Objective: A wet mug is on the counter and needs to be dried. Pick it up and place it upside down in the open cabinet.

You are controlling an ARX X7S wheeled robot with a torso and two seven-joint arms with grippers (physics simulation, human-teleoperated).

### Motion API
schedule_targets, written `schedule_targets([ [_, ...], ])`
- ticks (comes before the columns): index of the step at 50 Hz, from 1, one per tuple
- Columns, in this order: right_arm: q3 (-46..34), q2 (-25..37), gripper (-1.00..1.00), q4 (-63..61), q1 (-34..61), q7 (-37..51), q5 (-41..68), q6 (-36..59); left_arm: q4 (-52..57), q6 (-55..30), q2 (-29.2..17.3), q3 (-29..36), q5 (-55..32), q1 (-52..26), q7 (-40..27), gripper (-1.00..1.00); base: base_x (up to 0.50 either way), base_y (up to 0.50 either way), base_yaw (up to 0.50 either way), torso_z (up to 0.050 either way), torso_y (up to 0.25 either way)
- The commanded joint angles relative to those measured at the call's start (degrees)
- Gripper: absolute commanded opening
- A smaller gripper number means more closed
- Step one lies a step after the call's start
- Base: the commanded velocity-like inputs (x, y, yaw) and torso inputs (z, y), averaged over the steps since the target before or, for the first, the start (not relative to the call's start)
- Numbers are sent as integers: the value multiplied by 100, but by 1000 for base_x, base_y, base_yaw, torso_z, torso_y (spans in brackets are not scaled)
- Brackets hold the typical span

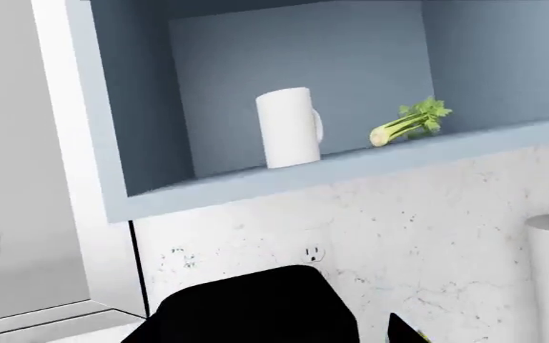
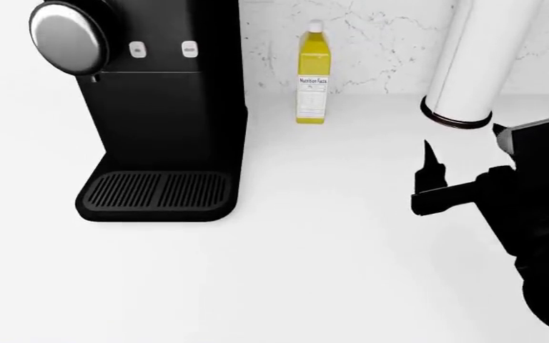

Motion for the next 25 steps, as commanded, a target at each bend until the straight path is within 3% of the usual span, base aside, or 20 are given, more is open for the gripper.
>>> schedule_targets([
  [1, 244, 112, 100, -135, 464, -21, 922, 408, 554, 297, -702, 37, -1439, 568, -866, 100, 0, 0, 0, 0, 0],
  [11, 380, 102, 100, -117, 821, -19, 1418, 588, 1062, 439, -1041, -349, -1482, 1328, -783, 100, 0, 0, 0, 0, 0],
  [25, 461, 89, 100, -81, 1581, -7, 2092, 1039, 1326, 597, -1291, -440, -1645, 1738, -738, 100, 0, 0, 0, 0, 0],
])
